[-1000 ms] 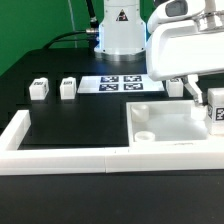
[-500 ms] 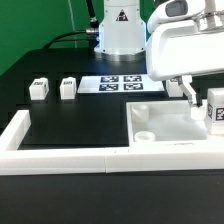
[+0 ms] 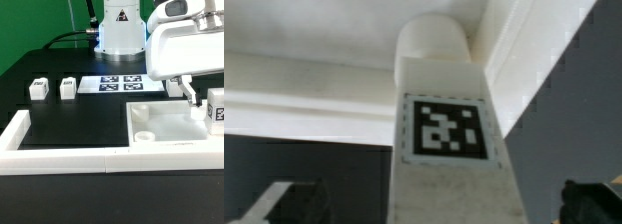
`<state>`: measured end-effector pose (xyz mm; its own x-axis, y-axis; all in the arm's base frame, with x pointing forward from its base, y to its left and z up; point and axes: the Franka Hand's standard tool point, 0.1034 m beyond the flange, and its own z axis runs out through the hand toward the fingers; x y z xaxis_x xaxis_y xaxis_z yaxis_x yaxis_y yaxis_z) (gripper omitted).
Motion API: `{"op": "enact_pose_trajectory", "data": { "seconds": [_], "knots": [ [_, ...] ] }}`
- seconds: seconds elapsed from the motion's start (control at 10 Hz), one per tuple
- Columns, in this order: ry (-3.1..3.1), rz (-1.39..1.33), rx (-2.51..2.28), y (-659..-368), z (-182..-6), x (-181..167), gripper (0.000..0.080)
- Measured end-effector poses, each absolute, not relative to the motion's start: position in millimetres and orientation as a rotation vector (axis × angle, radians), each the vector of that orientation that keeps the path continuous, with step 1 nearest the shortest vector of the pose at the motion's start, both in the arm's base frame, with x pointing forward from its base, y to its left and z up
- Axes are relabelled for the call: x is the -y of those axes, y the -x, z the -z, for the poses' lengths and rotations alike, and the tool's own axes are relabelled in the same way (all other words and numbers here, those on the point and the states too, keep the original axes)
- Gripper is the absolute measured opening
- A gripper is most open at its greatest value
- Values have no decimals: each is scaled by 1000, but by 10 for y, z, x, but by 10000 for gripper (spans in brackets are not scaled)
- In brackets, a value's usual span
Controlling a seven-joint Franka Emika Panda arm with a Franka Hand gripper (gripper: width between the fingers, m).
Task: Assemble square table
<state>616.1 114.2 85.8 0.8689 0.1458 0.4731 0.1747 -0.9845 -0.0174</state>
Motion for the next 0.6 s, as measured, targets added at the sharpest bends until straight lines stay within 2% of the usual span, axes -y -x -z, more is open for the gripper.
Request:
{"op": "enact_pose_trajectory", "data": {
  "seconds": [0.2,0.3,0.4,0.6],
  "knots": [
    [3017,564,232,-6177,-924,-1037,649],
    [3019,557,219,-6228,-925,-995,649],
    [3038,369,163,-6154,-858,-1030,649],
    [3045,120,103,-6201,-867,-1174,649]
  ]
}}
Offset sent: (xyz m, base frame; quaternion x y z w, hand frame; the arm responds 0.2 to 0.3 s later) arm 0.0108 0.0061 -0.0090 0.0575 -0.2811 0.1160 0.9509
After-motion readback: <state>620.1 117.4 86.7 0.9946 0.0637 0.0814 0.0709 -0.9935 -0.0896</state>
